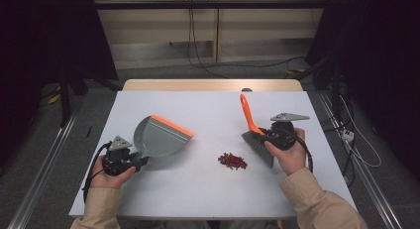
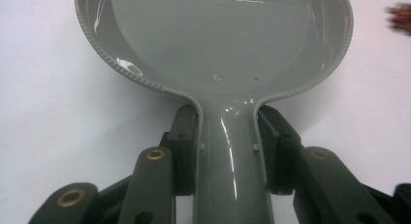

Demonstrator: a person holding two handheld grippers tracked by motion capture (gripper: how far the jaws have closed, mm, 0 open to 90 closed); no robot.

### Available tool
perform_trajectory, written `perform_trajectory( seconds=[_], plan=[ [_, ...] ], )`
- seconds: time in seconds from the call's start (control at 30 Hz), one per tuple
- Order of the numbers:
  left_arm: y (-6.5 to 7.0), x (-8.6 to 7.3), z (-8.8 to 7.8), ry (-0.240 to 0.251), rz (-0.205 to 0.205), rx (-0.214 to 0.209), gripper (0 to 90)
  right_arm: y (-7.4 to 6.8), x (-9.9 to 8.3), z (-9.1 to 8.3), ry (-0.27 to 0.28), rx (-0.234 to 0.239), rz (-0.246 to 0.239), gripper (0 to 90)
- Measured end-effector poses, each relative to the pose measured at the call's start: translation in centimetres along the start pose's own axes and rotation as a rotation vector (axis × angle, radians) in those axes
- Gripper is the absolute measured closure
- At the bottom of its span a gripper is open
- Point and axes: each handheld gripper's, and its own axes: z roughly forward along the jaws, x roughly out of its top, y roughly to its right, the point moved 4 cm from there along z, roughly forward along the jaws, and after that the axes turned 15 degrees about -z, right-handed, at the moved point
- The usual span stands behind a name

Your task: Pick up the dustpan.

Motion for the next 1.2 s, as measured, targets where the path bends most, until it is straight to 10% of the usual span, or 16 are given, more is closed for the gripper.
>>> perform_trajectory(
  seconds=[0.53,1.2],
  plan=[
    [3.6,-1.7,0.0,-0.096,0.226,-0.186,63.3,0.6,-0.2,0.8,-0.032,-0.032,0.001,71.1],
    [6.3,-2.7,1.5,-0.183,0.313,-0.276,63.1,-0.3,0.2,2.8,-0.054,-0.045,-0.043,71.1]
  ],
)
